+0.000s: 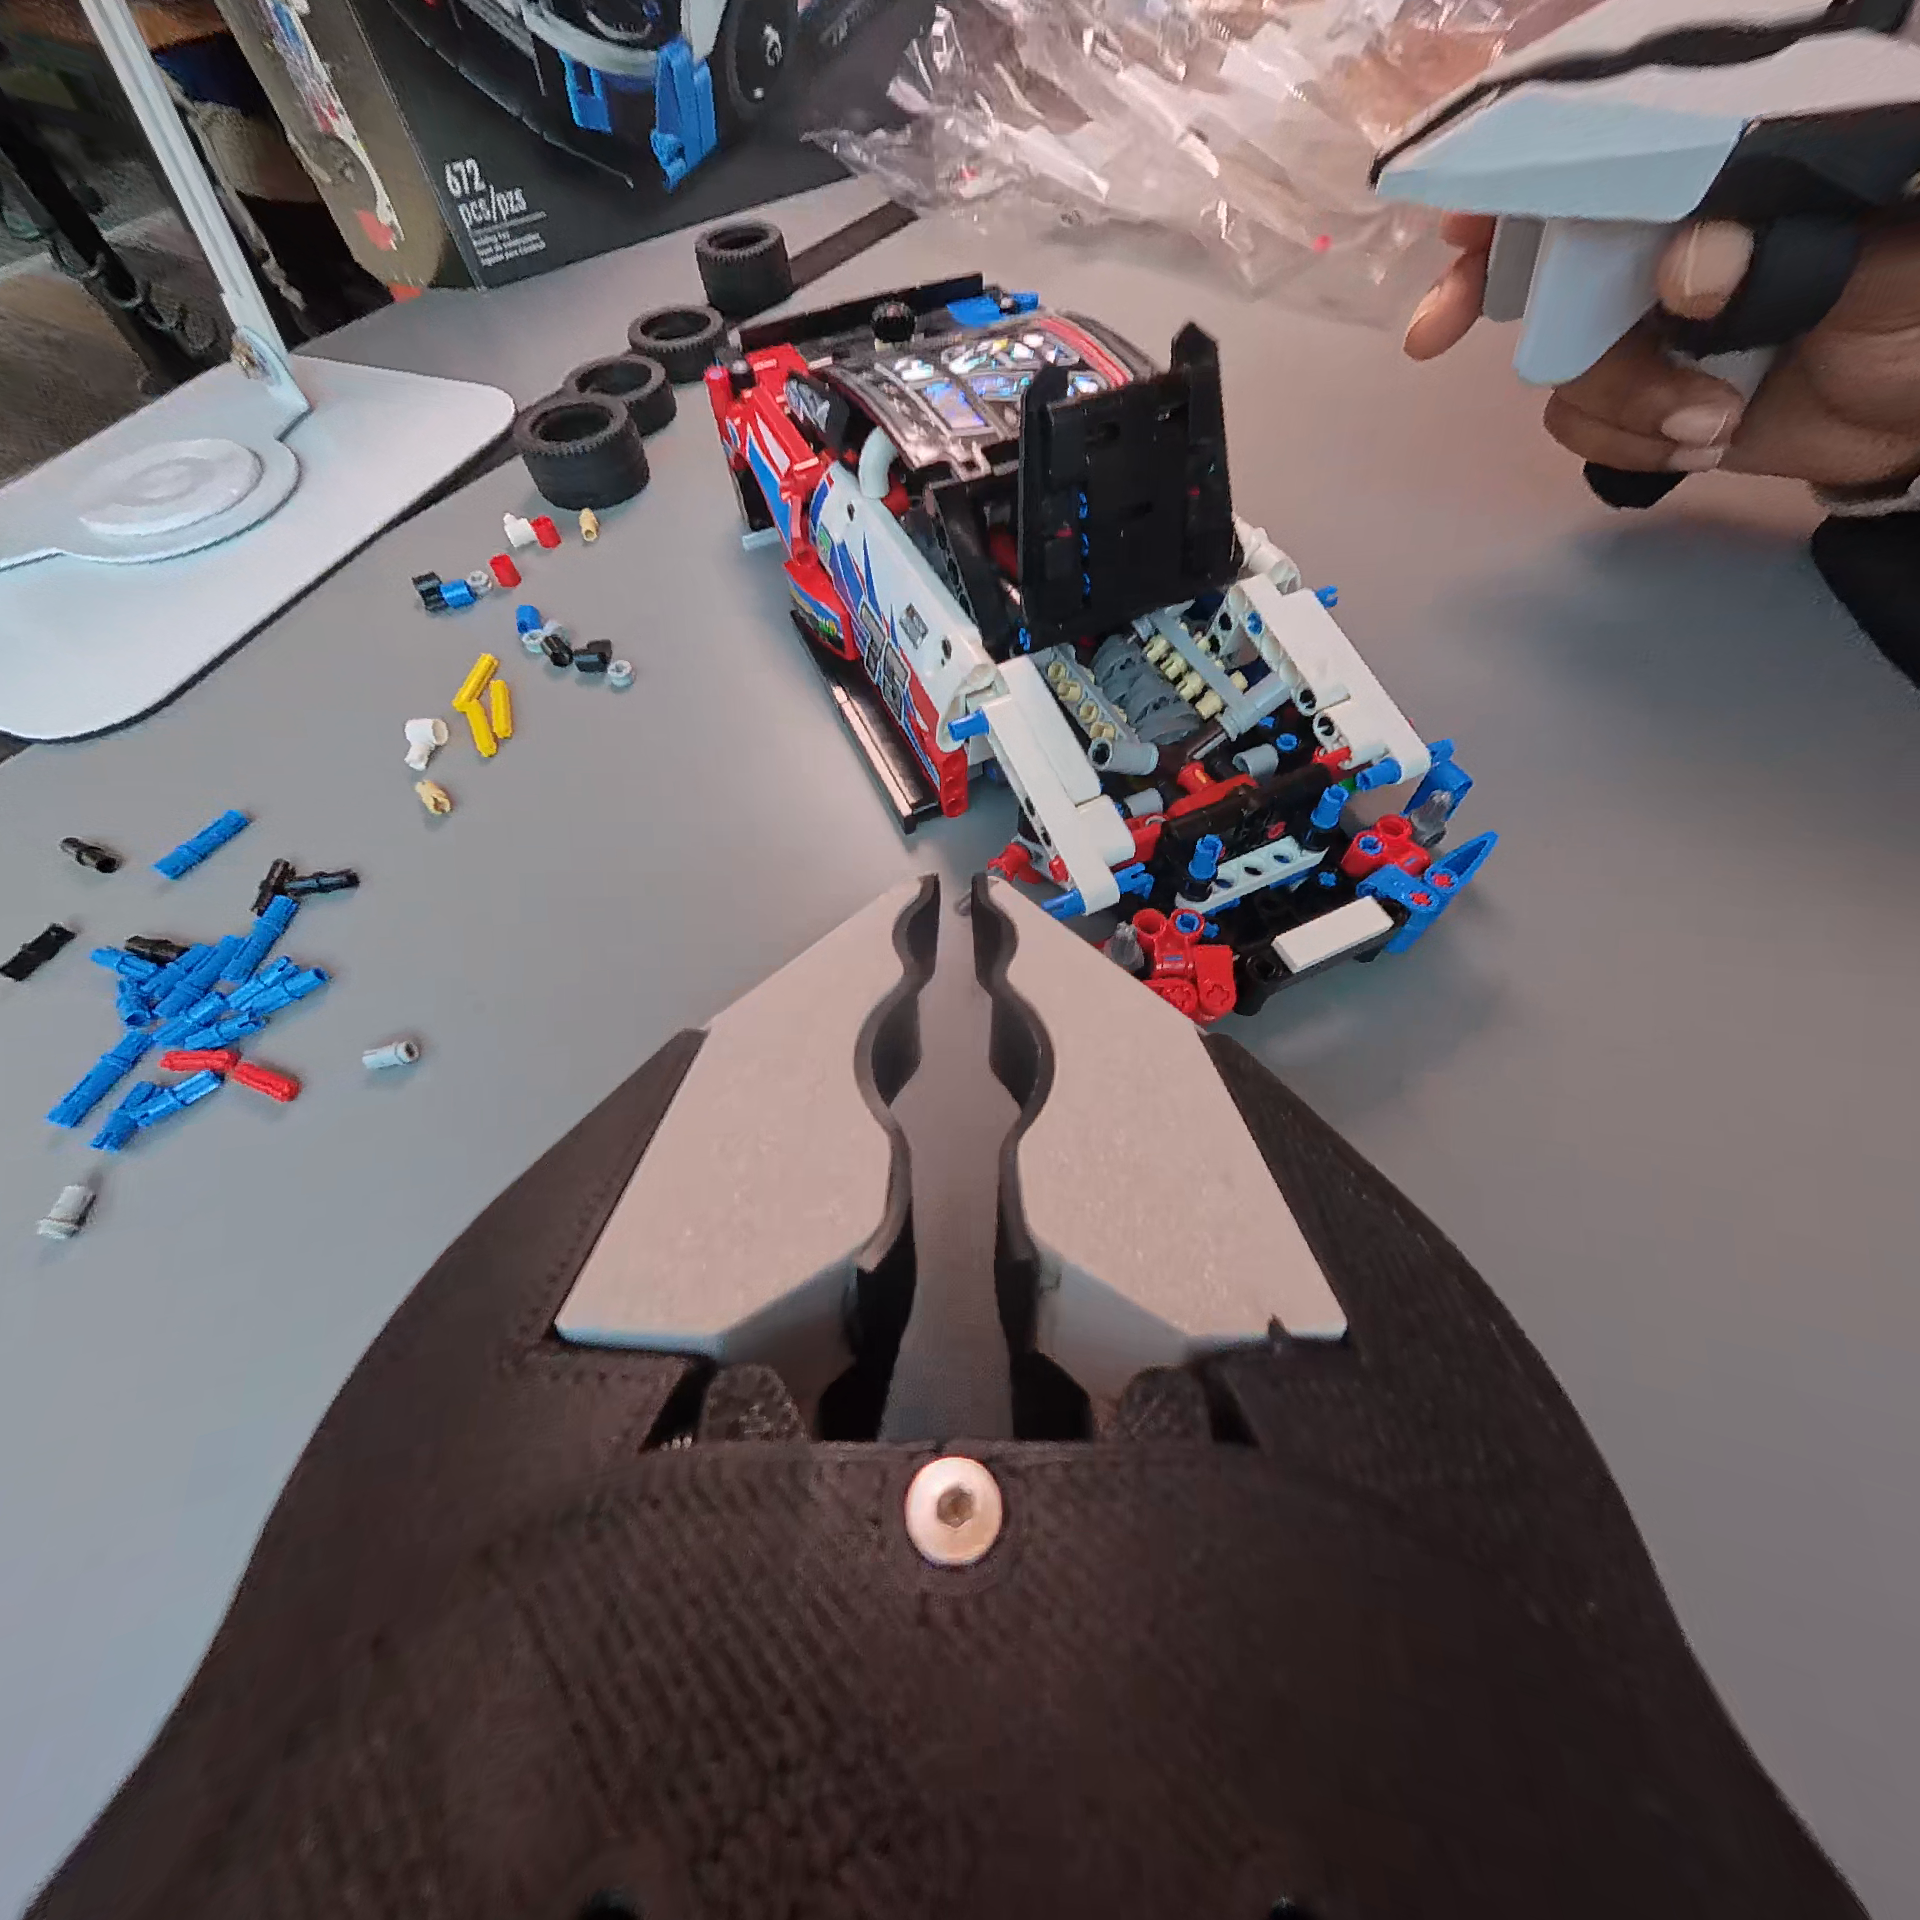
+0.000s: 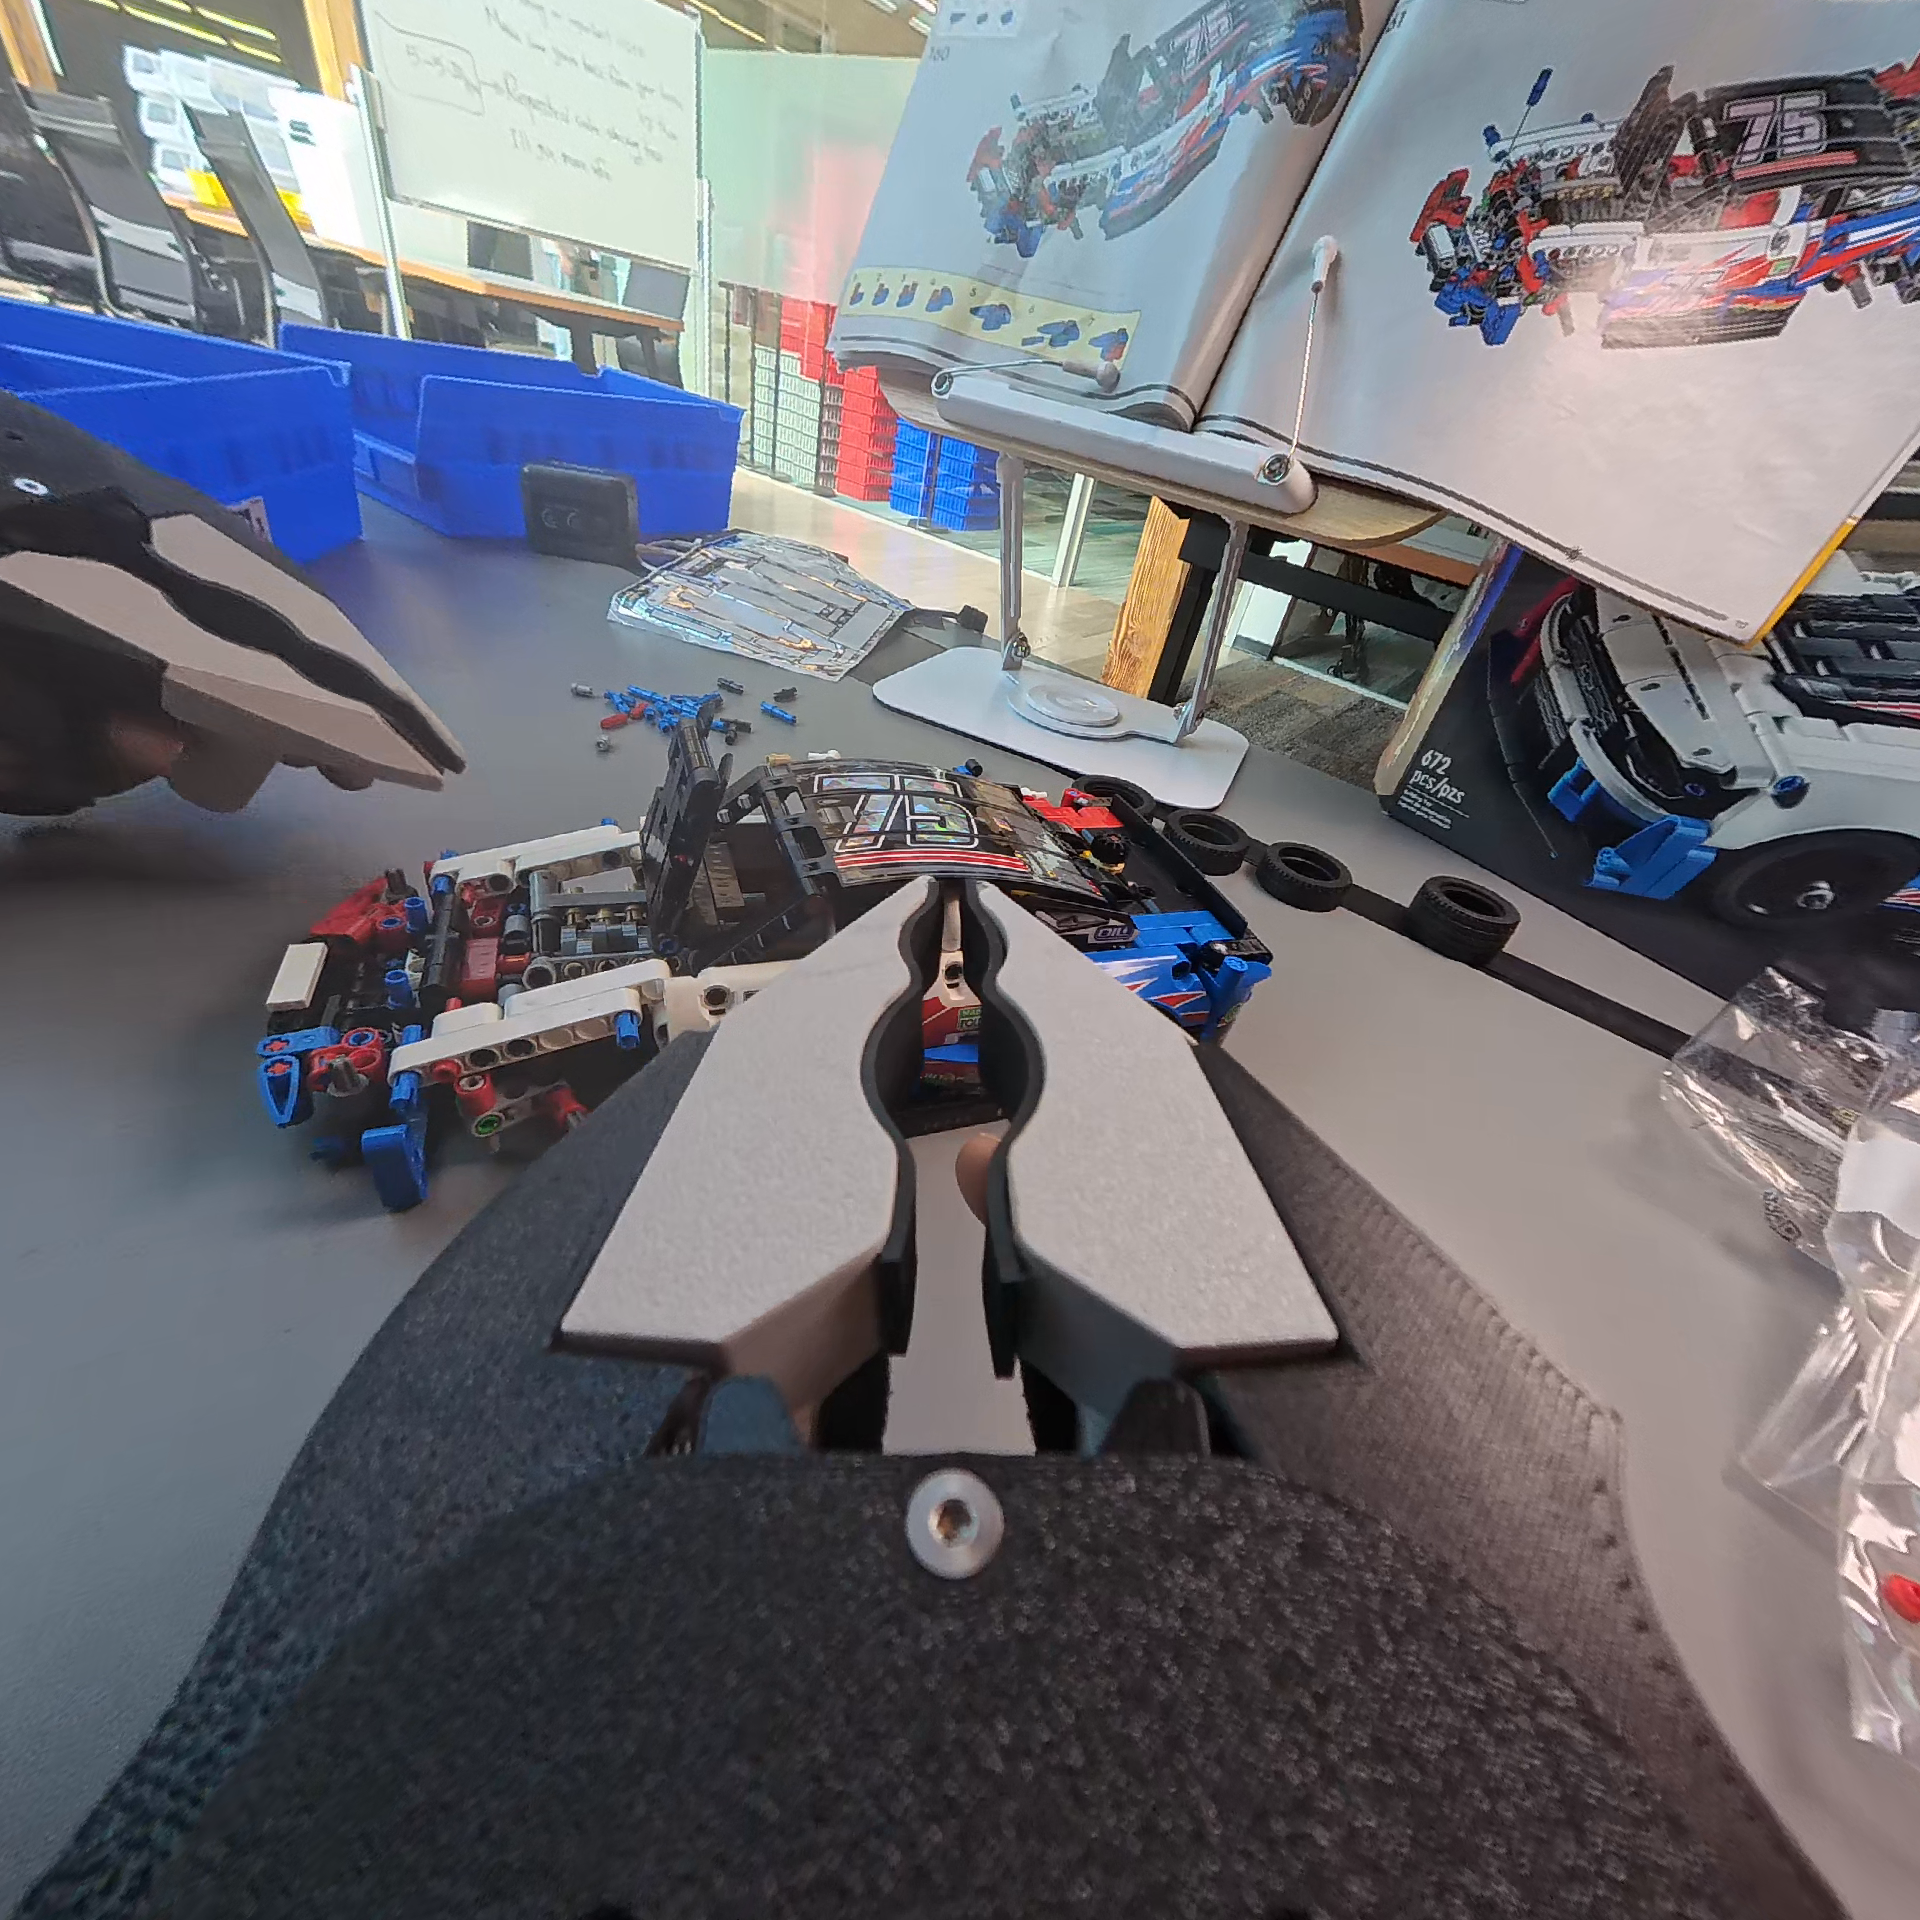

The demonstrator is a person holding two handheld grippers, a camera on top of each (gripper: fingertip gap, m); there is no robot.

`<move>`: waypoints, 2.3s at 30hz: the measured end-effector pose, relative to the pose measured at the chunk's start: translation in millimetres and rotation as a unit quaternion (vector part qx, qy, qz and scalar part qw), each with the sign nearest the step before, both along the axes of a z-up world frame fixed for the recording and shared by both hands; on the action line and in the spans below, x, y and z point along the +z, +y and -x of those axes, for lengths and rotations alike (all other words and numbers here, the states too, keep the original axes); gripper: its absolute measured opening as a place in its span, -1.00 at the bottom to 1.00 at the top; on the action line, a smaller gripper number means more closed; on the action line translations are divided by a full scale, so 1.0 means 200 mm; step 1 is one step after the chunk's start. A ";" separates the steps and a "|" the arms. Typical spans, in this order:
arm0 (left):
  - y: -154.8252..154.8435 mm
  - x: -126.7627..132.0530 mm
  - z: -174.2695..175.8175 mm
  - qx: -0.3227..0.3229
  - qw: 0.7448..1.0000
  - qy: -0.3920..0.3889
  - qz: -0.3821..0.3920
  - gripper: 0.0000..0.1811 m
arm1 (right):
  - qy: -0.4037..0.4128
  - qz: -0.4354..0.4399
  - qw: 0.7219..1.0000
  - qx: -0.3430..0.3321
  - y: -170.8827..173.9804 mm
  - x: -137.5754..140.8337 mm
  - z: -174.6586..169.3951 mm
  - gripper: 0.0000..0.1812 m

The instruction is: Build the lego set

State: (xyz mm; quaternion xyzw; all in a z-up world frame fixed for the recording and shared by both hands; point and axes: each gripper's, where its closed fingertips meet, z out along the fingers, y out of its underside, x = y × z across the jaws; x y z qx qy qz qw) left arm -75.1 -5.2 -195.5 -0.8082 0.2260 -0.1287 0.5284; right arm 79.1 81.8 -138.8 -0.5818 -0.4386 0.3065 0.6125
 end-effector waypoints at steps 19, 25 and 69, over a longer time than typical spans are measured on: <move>0.03 0.36 0.15 0.073 0.974 -0.118 -0.178 -0.32 | 0.027 -0.004 0.999 -0.034 0.04 0.06 -0.05 -0.83; 0.04 0.33 0.20 0.092 0.973 -0.138 -0.159 -0.41 | 0.029 -0.001 0.999 -0.025 0.03 0.06 -0.05 -0.82; 0.04 0.24 0.14 0.060 0.986 -0.101 -0.119 -0.55 | -0.041 0.006 0.998 0.040 -0.07 -0.05 0.02 -0.56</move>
